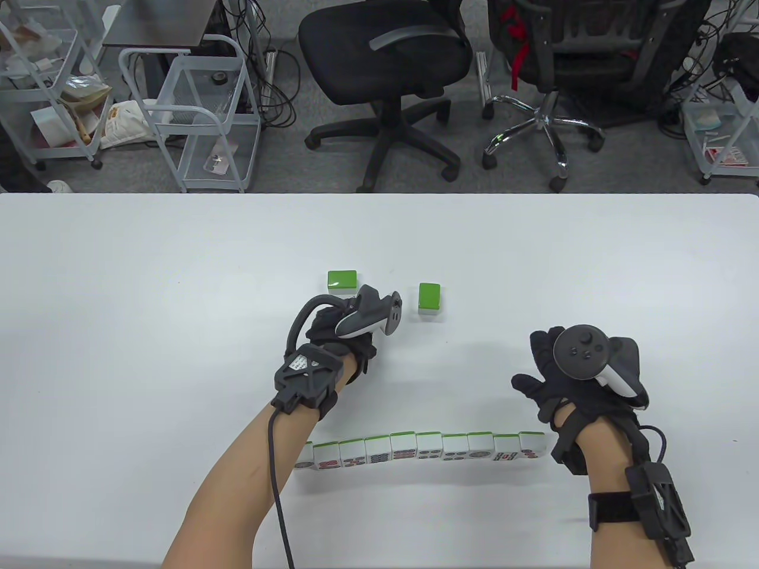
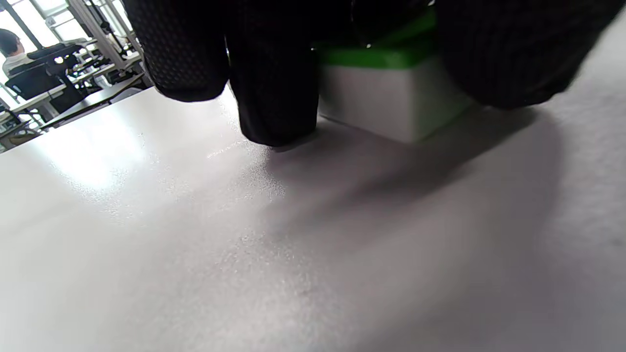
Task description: Stand mahjong tiles upright in a row
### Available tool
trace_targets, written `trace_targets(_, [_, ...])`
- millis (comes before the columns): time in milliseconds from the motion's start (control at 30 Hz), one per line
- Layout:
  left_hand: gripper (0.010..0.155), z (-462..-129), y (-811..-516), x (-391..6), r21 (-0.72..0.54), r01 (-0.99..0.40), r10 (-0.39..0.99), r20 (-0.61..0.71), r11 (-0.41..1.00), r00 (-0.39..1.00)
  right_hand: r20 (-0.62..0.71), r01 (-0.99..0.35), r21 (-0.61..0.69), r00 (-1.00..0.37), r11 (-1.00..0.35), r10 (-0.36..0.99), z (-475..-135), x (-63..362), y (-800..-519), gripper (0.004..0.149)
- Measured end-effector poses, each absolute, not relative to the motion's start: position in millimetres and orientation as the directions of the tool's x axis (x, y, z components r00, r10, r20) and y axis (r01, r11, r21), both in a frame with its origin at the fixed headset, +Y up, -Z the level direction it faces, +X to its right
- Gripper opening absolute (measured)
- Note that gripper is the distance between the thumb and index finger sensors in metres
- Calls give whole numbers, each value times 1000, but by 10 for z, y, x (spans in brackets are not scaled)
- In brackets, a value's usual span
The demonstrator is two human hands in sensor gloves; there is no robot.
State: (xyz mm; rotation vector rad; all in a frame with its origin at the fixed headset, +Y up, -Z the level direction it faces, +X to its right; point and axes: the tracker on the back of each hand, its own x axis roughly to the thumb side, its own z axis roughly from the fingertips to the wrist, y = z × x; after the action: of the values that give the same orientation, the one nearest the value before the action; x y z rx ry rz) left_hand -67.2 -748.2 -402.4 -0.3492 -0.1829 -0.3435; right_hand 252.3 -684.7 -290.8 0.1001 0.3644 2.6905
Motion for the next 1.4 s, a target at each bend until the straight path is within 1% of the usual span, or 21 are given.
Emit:
trace_targets(33, [77, -4019, -7461, -694, -311, 355, -289, 240, 881, 927, 15, -400, 269, -908, -876, 419, -2906, 2525, -6846, 85])
trace_targets(133, [77, -3966, -7347, -894, -369, 275, -194, 242, 888, 951, 15, -406, 269, -905, -874, 425, -2901, 2532, -6841, 85])
trace_targets(300, [77, -3772, -7186, -1315, -416, 287, -182, 274, 863, 944, 21, -410, 270, -902, -871, 431, -2904, 2525, -6843, 85])
trace_targets(400, [76, -3575, -7144, -1574, -487, 272, -131, 304, 830, 944, 26, -411, 274, -900, -869, 434, -2900, 2519, -6847, 85])
trace_targets(533, [76, -3239, -7147, -1841, -608, 290, -69, 359, 739, 931, 30, -411, 280, -900, -868, 436, -2897, 2503, -6861, 85])
trace_targets(633, [76, -3004, -7173, -1970, -664, 297, -32, 380, 687, 924, 32, -411, 288, -898, -865, 438, -2893, 2489, -6870, 85])
trace_targets(733, [75, -2754, -7244, -2063, -723, 259, 65, 388, 640, 920, 34, -414, 292, -896, -862, 442, -2890, 2484, -6874, 85])
trace_targets(833, [75, -2604, -7319, -2103, -751, 208, 148, 376, 626, 915, 32, -417, 296, -895, -859, 445, -2886, 2482, -6876, 85])
trace_targets(900, [76, -2570, -7374, -2128, -767, 174, 187, 358, 618, 915, 31, -418, 299, -894, -858, 447, -2882, 2481, -6877, 85])
trace_targets(1100, [75, -2622, -7394, -2156, -743, 108, 220, 329, 661, 918, 25, -420, 319, -893, -850, 450, -2872, 2472, -6889, 85])
trace_targets(1200, [71, -2670, -7394, -2168, -723, 49, 250, 300, 689, 921, 24, -419, 323, -893, -848, 450, -2871, 2472, -6890, 85])
trace_targets(1267, [71, -2694, -7419, -2183, -738, 17, 279, 276, 675, 920, 23, -419, 324, -893, -848, 450, -2870, 2473, -6889, 85])
trace_targets(1400, [73, -2719, -7432, -2222, -747, -5, 295, 257, 665, 920, 21, -420, 327, -892, -847, 451, -2872, 2478, -6888, 85])
